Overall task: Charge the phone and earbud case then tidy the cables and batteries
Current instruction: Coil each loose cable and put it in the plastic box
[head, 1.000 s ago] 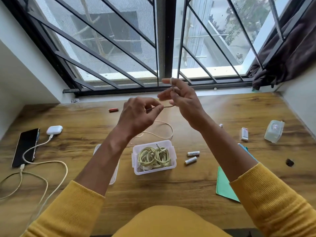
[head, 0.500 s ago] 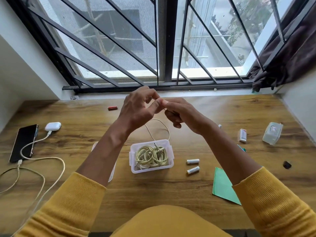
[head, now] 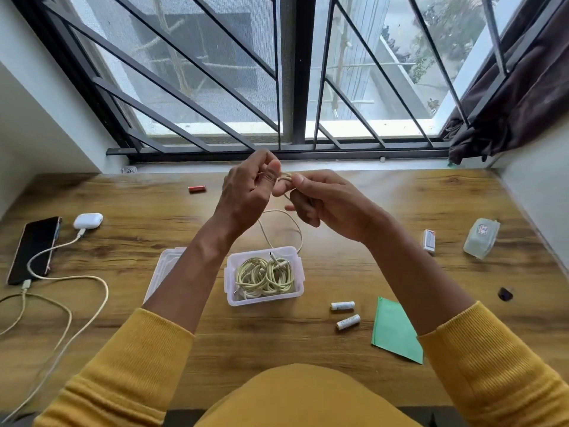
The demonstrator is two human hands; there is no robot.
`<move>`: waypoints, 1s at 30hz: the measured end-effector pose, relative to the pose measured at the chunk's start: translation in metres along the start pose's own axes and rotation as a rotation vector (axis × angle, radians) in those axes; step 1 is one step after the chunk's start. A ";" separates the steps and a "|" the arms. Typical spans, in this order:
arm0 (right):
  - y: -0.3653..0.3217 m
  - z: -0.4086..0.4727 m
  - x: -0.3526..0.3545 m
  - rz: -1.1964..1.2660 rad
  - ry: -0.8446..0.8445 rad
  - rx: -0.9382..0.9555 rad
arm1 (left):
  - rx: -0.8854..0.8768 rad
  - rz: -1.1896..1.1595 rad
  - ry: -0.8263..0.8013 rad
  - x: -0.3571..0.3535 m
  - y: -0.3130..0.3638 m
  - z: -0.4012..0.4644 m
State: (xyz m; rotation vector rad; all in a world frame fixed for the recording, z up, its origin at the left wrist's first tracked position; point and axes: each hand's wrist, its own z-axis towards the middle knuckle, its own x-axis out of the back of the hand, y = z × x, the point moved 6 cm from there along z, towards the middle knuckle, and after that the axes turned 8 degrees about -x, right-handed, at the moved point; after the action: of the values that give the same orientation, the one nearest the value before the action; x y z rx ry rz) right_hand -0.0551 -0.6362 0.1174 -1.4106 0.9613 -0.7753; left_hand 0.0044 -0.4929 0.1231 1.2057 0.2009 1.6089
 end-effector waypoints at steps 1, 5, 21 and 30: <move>-0.002 0.000 0.000 0.044 -0.005 0.024 | 0.011 0.001 0.021 -0.001 0.000 0.000; -0.016 -0.003 0.007 0.214 0.011 0.146 | 0.044 0.038 0.051 -0.007 0.000 -0.005; -0.023 -0.018 0.044 0.445 0.075 0.227 | 0.057 0.037 -0.009 -0.052 0.018 -0.011; -0.023 -0.020 0.066 0.526 0.219 0.203 | 0.004 0.107 -0.174 -0.087 0.049 -0.014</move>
State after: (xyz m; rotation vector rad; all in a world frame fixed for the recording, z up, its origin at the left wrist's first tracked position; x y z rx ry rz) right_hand -0.0413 -0.7055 0.1363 -0.8501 1.3127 -0.6129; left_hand -0.0437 -0.5772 0.0973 1.3712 0.0287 1.5849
